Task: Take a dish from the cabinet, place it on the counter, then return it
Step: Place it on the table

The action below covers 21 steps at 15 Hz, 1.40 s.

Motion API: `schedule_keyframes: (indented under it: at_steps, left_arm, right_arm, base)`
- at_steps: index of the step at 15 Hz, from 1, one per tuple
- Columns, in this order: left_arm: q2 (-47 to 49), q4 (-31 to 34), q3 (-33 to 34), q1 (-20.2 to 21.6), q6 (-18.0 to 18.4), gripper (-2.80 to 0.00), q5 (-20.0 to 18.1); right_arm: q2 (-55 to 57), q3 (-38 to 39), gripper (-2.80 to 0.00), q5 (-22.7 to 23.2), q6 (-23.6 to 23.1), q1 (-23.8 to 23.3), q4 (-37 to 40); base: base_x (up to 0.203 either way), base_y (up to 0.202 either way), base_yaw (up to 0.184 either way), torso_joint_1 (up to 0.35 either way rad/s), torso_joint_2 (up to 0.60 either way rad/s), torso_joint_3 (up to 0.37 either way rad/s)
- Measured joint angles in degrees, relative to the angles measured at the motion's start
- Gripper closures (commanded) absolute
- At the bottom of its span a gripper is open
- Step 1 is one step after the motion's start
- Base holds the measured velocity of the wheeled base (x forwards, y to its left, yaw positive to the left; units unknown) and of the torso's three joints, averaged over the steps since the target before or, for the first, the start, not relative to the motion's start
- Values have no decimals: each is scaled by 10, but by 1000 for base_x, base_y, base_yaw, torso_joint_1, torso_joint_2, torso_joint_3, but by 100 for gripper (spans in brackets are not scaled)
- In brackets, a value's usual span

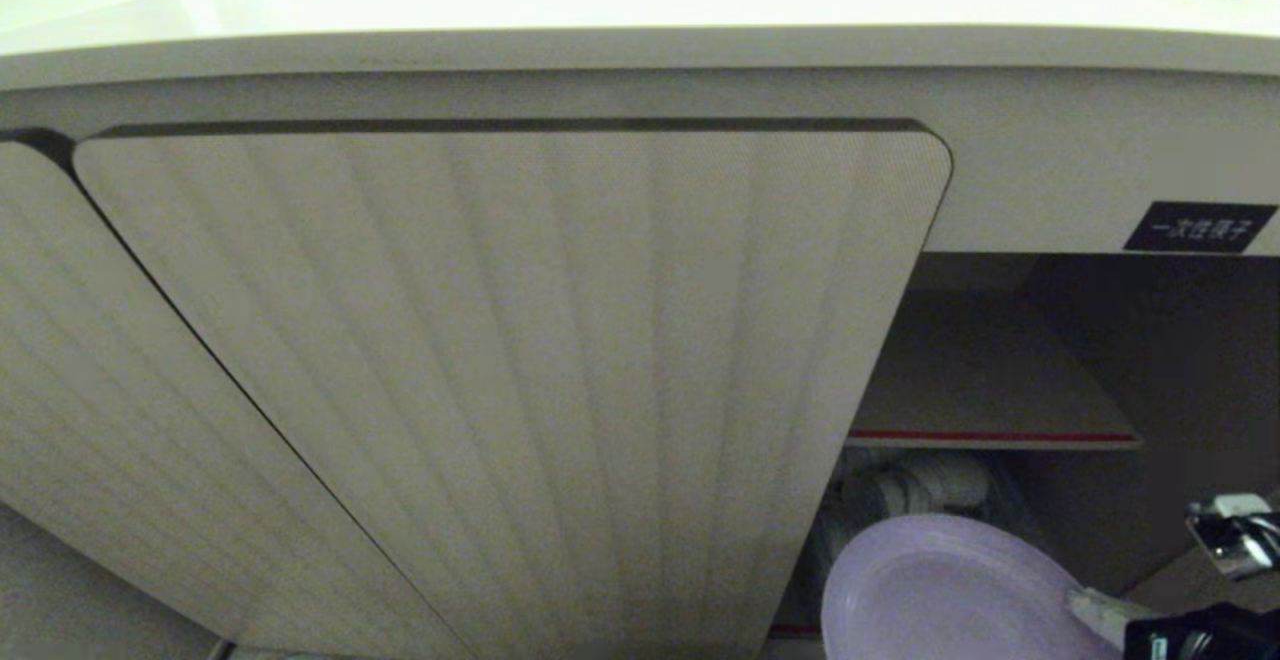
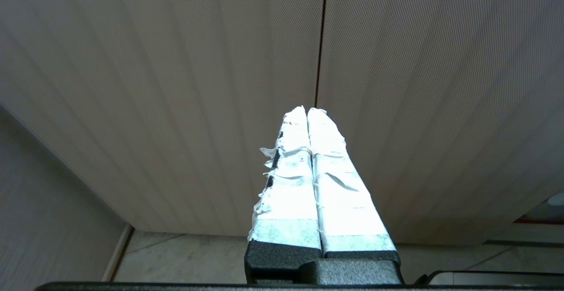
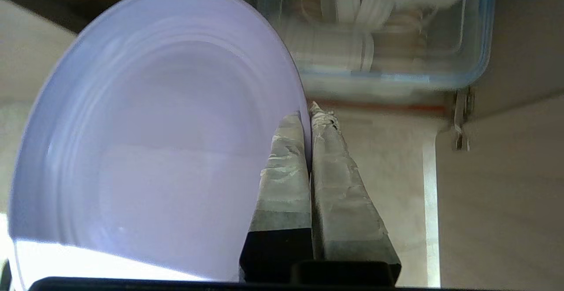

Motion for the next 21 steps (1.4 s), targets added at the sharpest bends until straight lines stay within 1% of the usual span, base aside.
schedule_keyframes:
  at_steps: [5, 8, 12, 19, 21]
  left_arm:
    - [0, 0, 0, 0, 0, 0, 0]
    - [0, 0, 0, 0, 0, 0, 0]
    - [0, 0, 0, 0, 0, 0, 0]
    - [0, 0, 0, 0, 0, 0, 0]
    - [0, 0, 0, 0, 0, 0, 0]
  right_arm:
    - [-12, 0, 0, 0, -2, 5, 24]
    - [-40, 0, 0, -1, -4, 7, 63]
    - [-77, 0, 0, -1, -4, 7, 83]
    - [-143, 0, 0, -1, -2, 8, 152]
    - [-158, 0, 0, -2, 1, 10, 158]
  base:
    - [0, 0, 0, 0, 0, 0]
    - [0, 0, 0, 0, 0, 0]
    - [0, 0, 0, 0, 0, 0]
    - [0, 0, 0, 0, 0, 0]
    - [0, 0, 0, 0, 0, 0]
